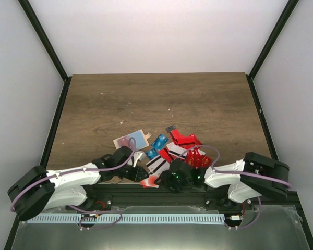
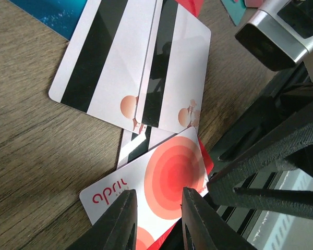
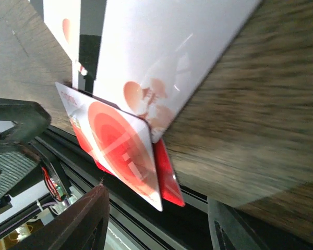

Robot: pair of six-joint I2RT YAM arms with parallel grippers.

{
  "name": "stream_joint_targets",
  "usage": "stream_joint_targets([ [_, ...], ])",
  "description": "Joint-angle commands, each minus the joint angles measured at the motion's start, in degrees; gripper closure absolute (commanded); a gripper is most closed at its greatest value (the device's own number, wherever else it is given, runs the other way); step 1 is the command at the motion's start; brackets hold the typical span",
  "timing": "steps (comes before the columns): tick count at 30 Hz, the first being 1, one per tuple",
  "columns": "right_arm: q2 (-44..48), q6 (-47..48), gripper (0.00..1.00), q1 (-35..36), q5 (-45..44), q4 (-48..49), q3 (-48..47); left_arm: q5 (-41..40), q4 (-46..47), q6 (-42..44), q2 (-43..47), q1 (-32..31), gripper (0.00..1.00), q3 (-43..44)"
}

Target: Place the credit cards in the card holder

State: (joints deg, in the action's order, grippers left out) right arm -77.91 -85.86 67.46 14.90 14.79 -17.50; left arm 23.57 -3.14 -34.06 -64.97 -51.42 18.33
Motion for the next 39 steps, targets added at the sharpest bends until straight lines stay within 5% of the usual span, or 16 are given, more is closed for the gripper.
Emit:
stream_joint_targets([
  [1, -4.60, -2.36, 0.47, 1.93, -3.63, 7.92, 0.69, 1.24, -0.02, 0.51, -1.06, -0.22, 0.74, -0.49],
  [19, -12.08, -4.91, 0.76, 2.15, -7.37, 25.27, 5.01, 2.36, 2.76, -0.47, -4.73, -0.29, 0.78, -3.12],
  [27, -8.72, -2.58, 0.98, 2.14, -7.25, 22.40, 4.59, 2.05, 2.31, -1.19, -3.59, -0.30, 0.79, -2.72],
  [39, 7.52, 2.07, 0.99, -2.11, -6.86, 8.10, 4.24, -10.05, -13.28, -3.83, 8.48, 0.27, 0.59, 10.35],
])
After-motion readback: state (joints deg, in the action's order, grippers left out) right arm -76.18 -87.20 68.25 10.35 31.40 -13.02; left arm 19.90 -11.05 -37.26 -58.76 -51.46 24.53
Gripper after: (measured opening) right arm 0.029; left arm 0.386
